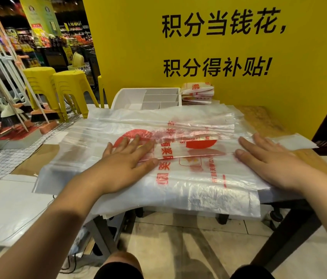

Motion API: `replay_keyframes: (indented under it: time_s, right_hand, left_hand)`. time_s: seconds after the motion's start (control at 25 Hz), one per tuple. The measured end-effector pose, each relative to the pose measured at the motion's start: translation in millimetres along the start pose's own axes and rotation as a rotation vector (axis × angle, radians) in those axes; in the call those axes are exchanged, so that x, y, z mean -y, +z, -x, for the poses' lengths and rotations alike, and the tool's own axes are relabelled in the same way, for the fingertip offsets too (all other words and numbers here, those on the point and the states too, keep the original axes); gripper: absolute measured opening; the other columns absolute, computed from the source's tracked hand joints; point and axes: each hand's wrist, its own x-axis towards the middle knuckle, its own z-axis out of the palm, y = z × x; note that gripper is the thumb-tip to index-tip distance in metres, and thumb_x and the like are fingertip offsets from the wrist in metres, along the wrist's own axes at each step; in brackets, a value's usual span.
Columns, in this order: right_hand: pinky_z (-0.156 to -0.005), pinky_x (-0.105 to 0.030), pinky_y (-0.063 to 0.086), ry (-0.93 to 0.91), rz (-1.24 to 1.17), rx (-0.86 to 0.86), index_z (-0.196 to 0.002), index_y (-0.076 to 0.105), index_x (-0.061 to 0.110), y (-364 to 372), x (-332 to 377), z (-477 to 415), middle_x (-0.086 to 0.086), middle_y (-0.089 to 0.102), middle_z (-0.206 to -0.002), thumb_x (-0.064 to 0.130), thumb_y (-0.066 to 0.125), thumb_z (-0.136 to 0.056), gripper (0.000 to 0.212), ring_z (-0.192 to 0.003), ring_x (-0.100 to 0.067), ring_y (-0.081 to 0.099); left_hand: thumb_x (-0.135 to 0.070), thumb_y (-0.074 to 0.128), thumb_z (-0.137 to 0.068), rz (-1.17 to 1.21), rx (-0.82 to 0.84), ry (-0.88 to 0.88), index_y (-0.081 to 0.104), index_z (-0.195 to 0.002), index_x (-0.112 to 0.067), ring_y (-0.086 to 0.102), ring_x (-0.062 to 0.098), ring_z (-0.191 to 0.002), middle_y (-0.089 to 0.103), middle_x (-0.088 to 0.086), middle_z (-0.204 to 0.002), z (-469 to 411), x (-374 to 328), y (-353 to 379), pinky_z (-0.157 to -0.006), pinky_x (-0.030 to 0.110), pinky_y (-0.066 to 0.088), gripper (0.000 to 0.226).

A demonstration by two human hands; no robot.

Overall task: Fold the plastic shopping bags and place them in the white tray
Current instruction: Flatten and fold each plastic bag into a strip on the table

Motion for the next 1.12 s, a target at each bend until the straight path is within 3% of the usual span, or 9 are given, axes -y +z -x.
replay_keyframes:
  time_s: [0.12,0.2,0.36,0.48,0.6,0.68,0.8,0.96,1.12]
  right_hand:
    - [-0.124,-0.041,0.002,0.023,0.000,0.017,-0.157,0.010,0.041,-9,5,1,0.001,-0.007,-0.167,0.089,0.007,-0.065,0.103,-0.154,-0.020,-0.004]
    - [-0.124,-0.040,0.003,-0.025,0.111,-0.045,-0.156,0.024,0.033,-16,12,1,0.000,-0.007,-0.167,0.086,0.014,-0.071,0.100,-0.154,-0.020,-0.003]
    - [-0.121,-0.039,0.020,-0.307,0.147,-0.193,-0.152,0.032,0.039,-23,34,0,0.012,0.022,-0.162,0.075,0.038,-0.086,0.075,-0.149,-0.014,0.022]
    - [-0.096,-0.040,0.050,-0.462,0.119,-0.282,-0.135,0.049,0.041,-19,51,-7,0.015,0.059,-0.132,0.063,0.046,-0.093,0.048,-0.117,-0.014,0.057]
    - [-0.075,-0.039,0.051,-0.505,0.108,-0.433,-0.110,0.061,0.035,-28,64,-11,0.014,0.070,-0.104,0.047,0.052,-0.097,0.020,-0.093,-0.015,0.064]
    - [-0.073,-0.038,0.052,-0.496,-0.047,-0.400,-0.099,0.064,0.029,-45,69,-7,0.012,0.072,-0.090,0.037,0.058,-0.097,0.011,-0.082,-0.011,0.066]
    - [-0.066,-0.033,0.056,-0.430,-0.431,-0.208,-0.089,0.066,0.020,-72,80,3,0.004,0.073,-0.075,0.032,0.062,-0.097,0.015,-0.066,-0.010,0.069]
    - [-0.050,-0.020,0.046,-0.219,-1.131,-0.166,-0.081,0.065,0.009,-82,105,-2,-0.008,0.061,-0.071,0.007,0.056,-0.095,0.017,-0.055,-0.012,0.056]
    - [-0.052,-0.023,0.053,-0.158,-1.358,-0.032,-0.093,0.069,0.009,-65,129,-9,-0.004,0.069,-0.076,0.004,0.054,-0.095,0.017,-0.060,-0.013,0.062]
  left_hand:
    - [-0.082,0.029,-0.086,0.118,-0.124,0.068,0.027,-0.151,-0.050,0.006,0.014,-0.153,0.014,-0.008,-0.165,1,6,0,-0.124,0.049,0.007,0.072]
    - [-0.081,0.026,-0.084,-0.002,-0.174,0.137,0.045,-0.143,-0.044,0.029,0.019,-0.145,0.035,-0.007,-0.154,1,7,-8,-0.119,0.043,0.026,0.073]
    - [-0.049,0.031,-0.104,-0.286,-0.199,0.241,0.049,-0.141,-0.036,0.052,0.021,-0.123,0.053,-0.006,-0.141,2,-5,-26,-0.096,0.037,0.047,0.044]
    - [-0.032,0.036,-0.106,-0.296,-0.328,0.225,0.050,-0.131,-0.029,0.060,0.026,-0.108,0.064,-0.002,-0.125,4,-11,-39,-0.082,0.036,0.046,0.030]
    - [-0.029,0.041,-0.103,-0.212,-0.520,0.217,0.056,-0.121,-0.028,0.059,0.022,-0.109,0.067,-0.005,-0.113,-1,-12,-53,-0.105,0.041,0.033,0.024]
    - [-0.028,0.050,-0.101,-0.173,-0.697,0.193,0.059,-0.120,-0.028,0.055,0.021,-0.114,0.064,-0.005,-0.113,-4,-11,-62,-0.114,0.047,0.024,0.021]
    - [-0.026,0.058,-0.097,0.005,-0.904,0.169,0.056,-0.131,-0.026,0.043,0.021,-0.125,0.051,0.001,-0.131,9,-29,-65,-0.108,0.043,0.031,0.034]
    - [-0.046,0.051,-0.099,0.606,-0.626,0.204,0.037,-0.144,-0.048,0.049,-0.002,-0.117,0.044,-0.014,-0.136,41,-86,-47,-0.095,0.025,0.047,0.047]
    - [-0.045,0.053,-0.098,1.047,-0.382,0.231,0.036,-0.137,-0.065,0.051,-0.017,-0.117,0.055,-0.034,-0.128,66,-115,-19,-0.095,0.010,0.044,0.047]
